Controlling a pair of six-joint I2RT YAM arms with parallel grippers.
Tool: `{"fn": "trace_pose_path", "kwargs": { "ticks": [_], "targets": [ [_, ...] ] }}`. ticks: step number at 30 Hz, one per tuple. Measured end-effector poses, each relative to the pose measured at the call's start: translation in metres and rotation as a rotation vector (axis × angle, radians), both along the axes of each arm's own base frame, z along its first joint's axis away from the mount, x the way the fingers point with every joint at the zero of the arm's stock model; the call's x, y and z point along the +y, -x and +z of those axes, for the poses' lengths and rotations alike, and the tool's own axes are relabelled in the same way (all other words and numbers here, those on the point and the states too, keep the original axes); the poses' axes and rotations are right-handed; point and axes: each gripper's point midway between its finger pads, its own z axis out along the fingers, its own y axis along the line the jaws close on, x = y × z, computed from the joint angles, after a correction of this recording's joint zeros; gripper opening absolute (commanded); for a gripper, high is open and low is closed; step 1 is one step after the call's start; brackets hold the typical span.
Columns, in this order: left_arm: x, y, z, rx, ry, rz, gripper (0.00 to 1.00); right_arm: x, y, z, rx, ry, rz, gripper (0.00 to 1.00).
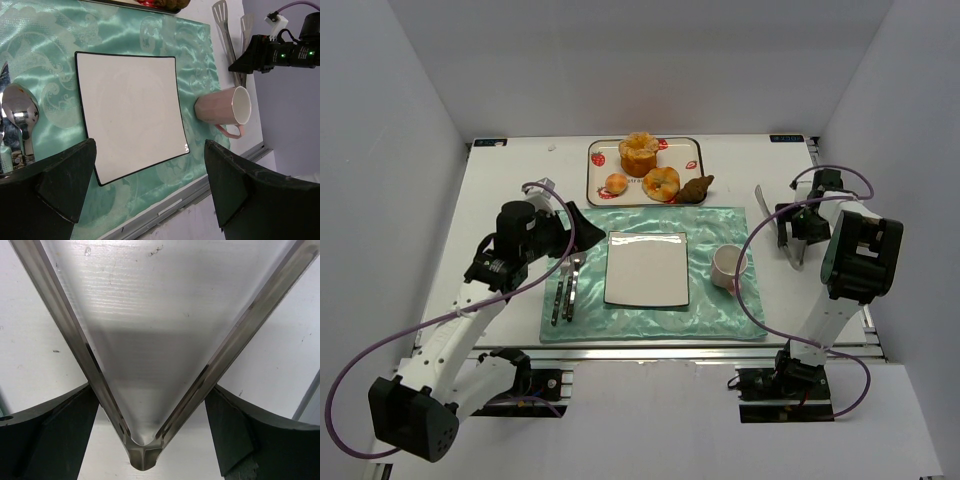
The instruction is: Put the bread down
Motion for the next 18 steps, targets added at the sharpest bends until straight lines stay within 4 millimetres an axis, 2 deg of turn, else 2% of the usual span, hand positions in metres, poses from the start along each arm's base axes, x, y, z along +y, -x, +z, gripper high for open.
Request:
{"fn": "trace_pose_path", "kwargs": {
  "ticks": [4,7,8,13,18],
  "targets": [
    [0.0,0.0,0.0,0.005,0.003,0.004,0.98,0.0,-0.003,0.0,-0.011,-0.003,-0.006,0.84],
    [0.001,0.001,-0.001,0.013,0.0,0.008,0.98,0.001,-0.007,0.0,-0.027,-0.008,-0.008,0.77],
    [0.001,0.002,-0.002,0.017,0.0,0.009,0.98,0.002,-0.007,0.0,-0.031,-0.011,-0.008,0.7],
    [0.002,0.004,-0.001,0.021,0.001,0.014,0.98,0.002,-0.014,-0.001,-0.059,-0.013,-0.002,0.61],
    [0.005,0.007,0.005,0.009,0.003,0.024,0.98,0.005,-0.017,0.0,-0.097,-0.015,0.021,0.38]
  ]
}}
